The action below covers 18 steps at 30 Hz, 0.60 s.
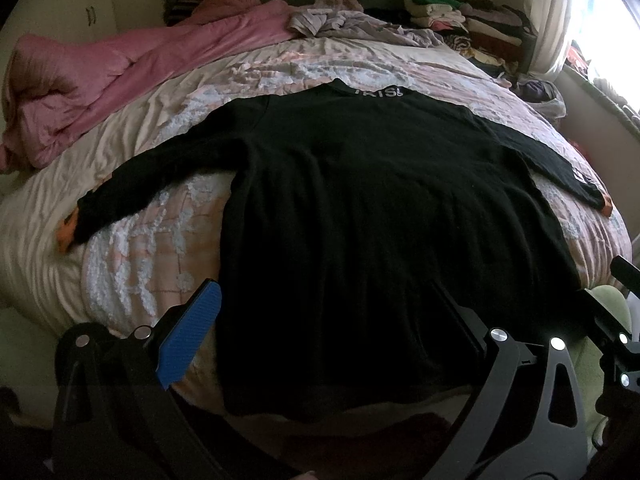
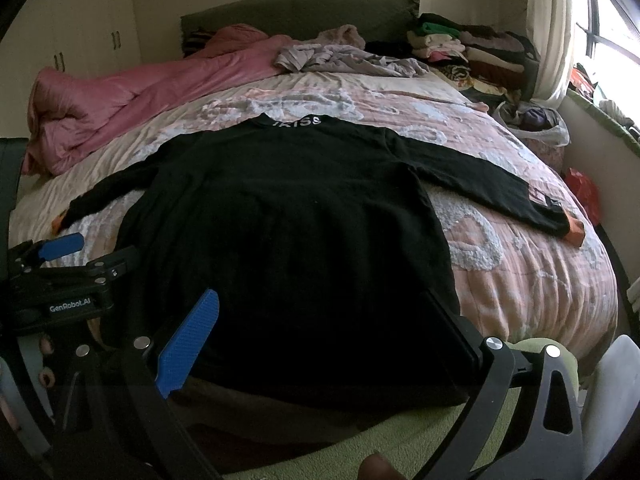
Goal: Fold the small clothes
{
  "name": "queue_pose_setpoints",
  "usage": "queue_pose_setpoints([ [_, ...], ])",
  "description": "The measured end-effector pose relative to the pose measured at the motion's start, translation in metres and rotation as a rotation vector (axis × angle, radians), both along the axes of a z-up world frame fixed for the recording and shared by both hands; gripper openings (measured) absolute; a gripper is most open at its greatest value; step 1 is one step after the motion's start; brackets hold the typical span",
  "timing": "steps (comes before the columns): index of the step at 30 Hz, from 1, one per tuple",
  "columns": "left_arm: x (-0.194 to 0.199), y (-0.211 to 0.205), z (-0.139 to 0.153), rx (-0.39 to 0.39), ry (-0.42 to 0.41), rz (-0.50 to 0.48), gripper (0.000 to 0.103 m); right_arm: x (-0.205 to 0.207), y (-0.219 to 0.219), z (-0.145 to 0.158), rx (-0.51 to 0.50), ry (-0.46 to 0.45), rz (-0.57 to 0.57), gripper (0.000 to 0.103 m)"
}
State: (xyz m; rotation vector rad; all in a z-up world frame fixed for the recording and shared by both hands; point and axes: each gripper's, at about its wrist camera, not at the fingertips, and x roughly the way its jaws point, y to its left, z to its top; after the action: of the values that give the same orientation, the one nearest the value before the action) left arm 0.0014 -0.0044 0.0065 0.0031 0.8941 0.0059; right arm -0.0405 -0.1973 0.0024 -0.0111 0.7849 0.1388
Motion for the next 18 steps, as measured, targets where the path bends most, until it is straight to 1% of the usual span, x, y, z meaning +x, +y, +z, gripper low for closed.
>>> queue_pose_setpoints([
  [18, -0.0018, -0.0027, 0.0008, -0.002, -0.003, -0.001, 0.094, 0.0003, 0.0052, 0.0032, -0.006, -0.021, 0.002, 0.099],
])
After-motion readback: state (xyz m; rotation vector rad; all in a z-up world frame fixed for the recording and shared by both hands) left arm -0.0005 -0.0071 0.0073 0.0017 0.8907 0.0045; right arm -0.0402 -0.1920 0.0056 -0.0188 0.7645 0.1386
